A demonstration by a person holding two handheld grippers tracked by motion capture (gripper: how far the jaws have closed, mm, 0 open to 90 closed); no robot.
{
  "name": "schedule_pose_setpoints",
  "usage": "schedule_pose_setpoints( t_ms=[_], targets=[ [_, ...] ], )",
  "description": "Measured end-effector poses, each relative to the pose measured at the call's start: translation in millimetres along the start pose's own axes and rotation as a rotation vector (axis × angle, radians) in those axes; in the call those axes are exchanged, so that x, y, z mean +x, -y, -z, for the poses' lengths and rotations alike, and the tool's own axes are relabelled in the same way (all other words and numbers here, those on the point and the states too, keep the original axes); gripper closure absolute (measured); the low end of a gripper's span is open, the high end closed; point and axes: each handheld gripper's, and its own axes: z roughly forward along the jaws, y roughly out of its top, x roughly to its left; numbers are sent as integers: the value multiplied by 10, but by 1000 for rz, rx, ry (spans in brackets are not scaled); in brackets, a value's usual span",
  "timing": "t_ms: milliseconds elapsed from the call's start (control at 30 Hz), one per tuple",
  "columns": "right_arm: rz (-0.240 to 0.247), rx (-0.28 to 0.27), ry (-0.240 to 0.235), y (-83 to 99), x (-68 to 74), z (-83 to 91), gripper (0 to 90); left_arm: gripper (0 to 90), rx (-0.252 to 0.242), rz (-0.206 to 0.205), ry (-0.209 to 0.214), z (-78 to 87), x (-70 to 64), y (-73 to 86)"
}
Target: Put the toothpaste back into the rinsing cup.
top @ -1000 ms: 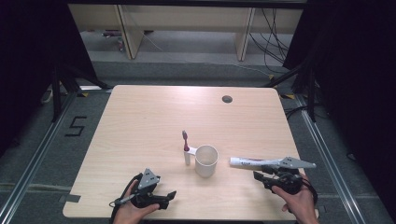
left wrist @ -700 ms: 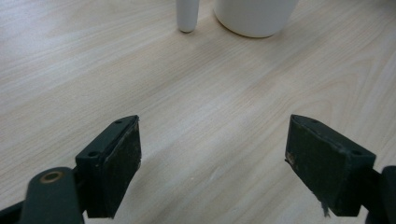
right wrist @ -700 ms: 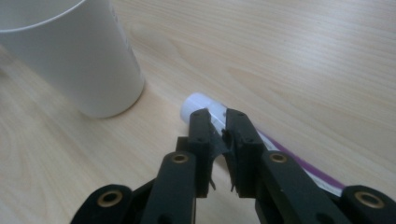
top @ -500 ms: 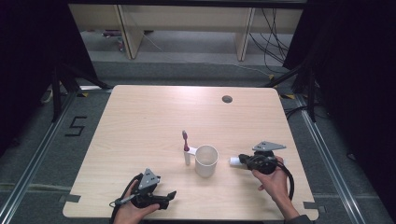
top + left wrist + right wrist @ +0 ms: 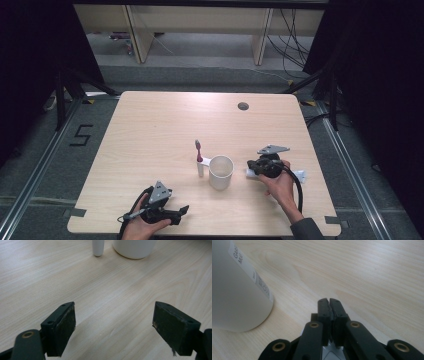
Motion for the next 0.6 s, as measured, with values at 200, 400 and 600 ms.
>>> schedule_pose_setpoints(
  t_ms=[200, 400, 600],
  targets=[
    [21, 15, -14, -16, 51, -12, 877, 181, 9, -8, 3, 4, -4, -1],
    [45, 23, -54, 74, 187, 27, 877, 181, 9, -8, -9, 17, -7, 3],
    [111, 84, -106, 217, 298, 186, 877, 182, 5, -5, 2, 15, -27, 10]
  ],
)
